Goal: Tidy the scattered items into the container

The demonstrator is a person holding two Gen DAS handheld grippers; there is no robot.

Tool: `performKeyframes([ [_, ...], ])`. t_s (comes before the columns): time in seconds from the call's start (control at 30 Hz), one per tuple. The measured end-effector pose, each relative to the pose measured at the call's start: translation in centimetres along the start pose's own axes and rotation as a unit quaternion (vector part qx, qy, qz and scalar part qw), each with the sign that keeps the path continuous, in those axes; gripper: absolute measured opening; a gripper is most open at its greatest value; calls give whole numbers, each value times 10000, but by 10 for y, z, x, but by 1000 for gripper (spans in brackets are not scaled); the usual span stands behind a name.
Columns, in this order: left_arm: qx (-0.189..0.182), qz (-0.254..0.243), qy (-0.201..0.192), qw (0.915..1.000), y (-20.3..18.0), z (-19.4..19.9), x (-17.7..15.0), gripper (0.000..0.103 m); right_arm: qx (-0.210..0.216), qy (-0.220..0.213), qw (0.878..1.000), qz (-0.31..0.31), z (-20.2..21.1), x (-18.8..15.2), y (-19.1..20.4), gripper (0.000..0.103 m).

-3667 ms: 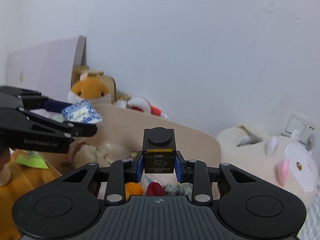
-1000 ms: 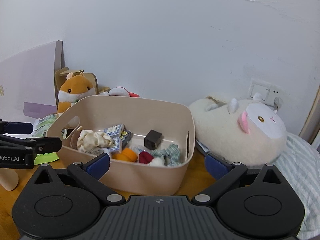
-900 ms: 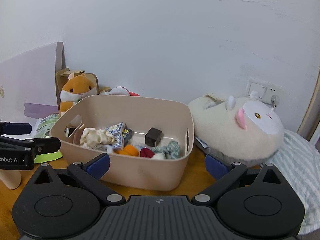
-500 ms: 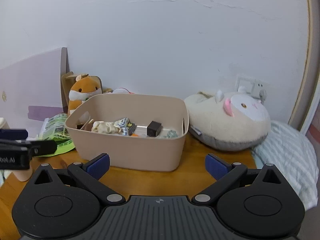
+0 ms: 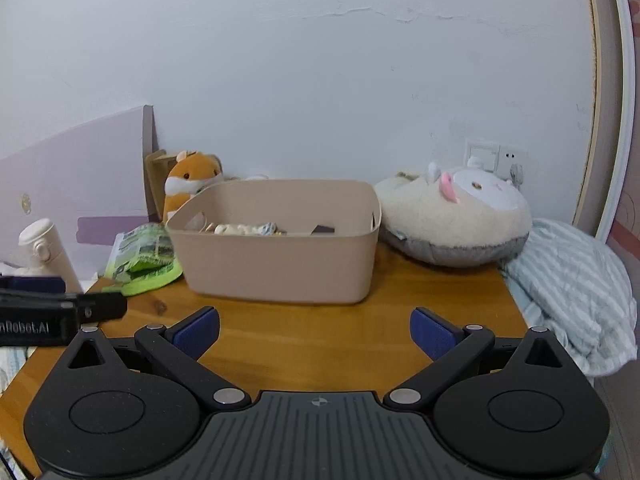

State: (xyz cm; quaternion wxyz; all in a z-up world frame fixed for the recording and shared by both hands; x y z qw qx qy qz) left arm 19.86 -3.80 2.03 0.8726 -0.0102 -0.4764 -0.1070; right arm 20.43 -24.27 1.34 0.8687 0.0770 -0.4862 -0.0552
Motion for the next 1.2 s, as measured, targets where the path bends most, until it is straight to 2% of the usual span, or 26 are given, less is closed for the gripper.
performKeyframes([
  [0.27, 72, -60, 4, 10000, -8, 33, -16, 90, -37, -179, 9997, -155, 37, -14, -2, 103],
  [0.57, -141, -198, 31, 9997, -27, 63, -38, 90, -154, -239, 9995, -101, 71, -28, 4, 103],
  [0.9, -148, -160, 120, 9997, -25, 77, -53, 90, -209, -142, 9997, -63, 82, -41, 7, 103],
  [1.2, -100, -30, 111, 9999, -17, 78, -54, 90, -184, -126, 9997, -83, 81, -43, 8, 103],
])
Point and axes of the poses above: each gripper's, at about its wrist camera, not at the fingertips, and z roughly against the way its jaws point, y to its left, x to its top, the point moved 7 cm from there along -z, roughly the way its jaws point, and after that the axes turned 9 degrees about -z, right-handed, at the moved point
